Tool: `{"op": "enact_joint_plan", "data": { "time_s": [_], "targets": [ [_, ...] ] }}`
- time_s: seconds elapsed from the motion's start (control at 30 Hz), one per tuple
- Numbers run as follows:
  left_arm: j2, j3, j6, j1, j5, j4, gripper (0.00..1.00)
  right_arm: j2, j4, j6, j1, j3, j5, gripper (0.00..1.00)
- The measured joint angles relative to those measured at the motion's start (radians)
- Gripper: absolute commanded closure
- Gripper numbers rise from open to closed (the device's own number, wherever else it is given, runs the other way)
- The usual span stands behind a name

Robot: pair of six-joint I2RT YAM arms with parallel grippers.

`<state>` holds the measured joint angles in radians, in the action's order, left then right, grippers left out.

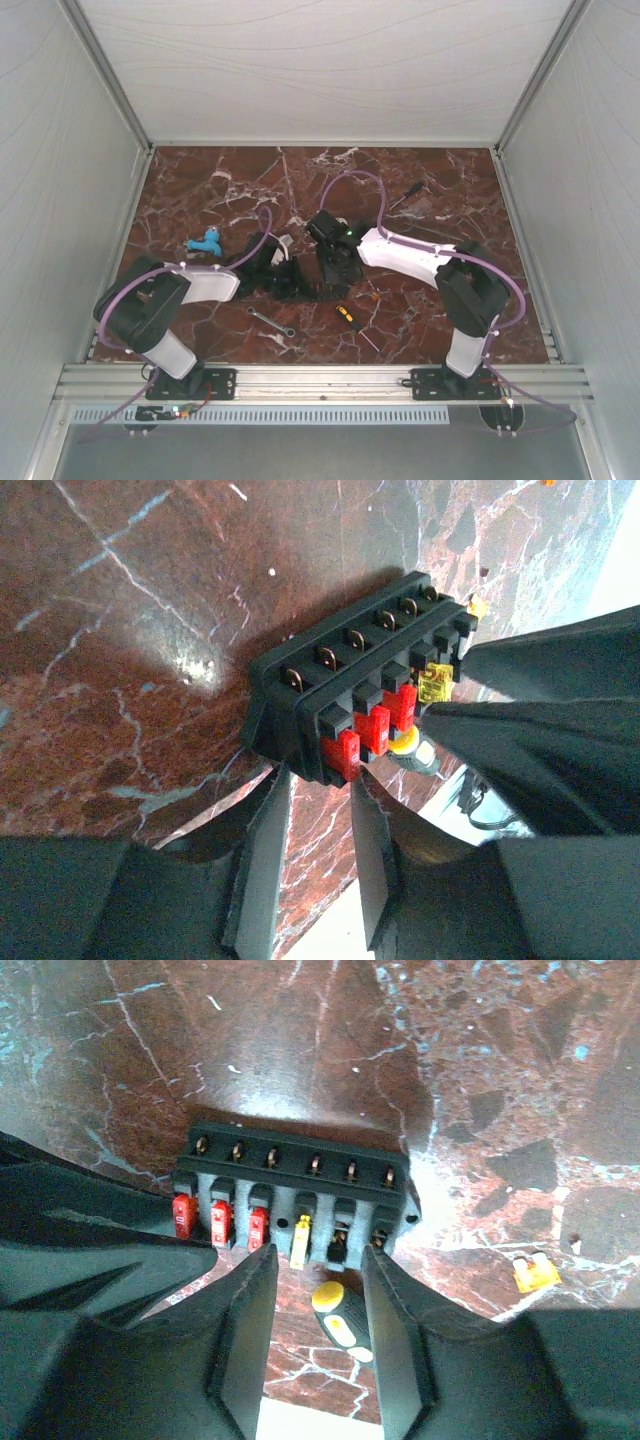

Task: Snap on the fuse box
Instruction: Adjust the fuse in the fuse box base.

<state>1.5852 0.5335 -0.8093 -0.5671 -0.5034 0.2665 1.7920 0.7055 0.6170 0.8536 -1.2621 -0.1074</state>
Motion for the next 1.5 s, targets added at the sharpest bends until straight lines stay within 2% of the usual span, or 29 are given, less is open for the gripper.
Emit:
{"op": "enact_joint_plan", "data": {
  "time_s": [0.13, 0.23, 0.5, 1.0, 1.5],
  "targets": [
    [0.000, -0.014, -0.025, -0.008, -0.003, 0.008, 0.61, -0.008, 0.048, -0.024, -0.037, -0.021, 0.032, 0.60],
    [-0.007, -0.024, -0.034, -0.009, -0.002, 0.004, 0.55, -0.012, 0.080, -0.032, -0.058, -0.048, 0.051, 0.66],
    [-0.082, -0.029, -0.029, 0.019, 0.005, -0.065, 0.50, -0.013, 0.098, -0.026, -0.068, -0.084, 0.120, 0.75],
    [-0.044, 0.017, 0.030, 0.037, 0.010, -0.137, 0.50, 0.037, 0.101, 0.008, -0.070, -0.084, 0.167, 0.94],
    [-0.027, 0.024, 0.032, 0.037, -0.008, -0.135, 0.52, 0.057, 0.093, 0.017, -0.076, -0.082, 0.198, 1.00]
  ]
}}
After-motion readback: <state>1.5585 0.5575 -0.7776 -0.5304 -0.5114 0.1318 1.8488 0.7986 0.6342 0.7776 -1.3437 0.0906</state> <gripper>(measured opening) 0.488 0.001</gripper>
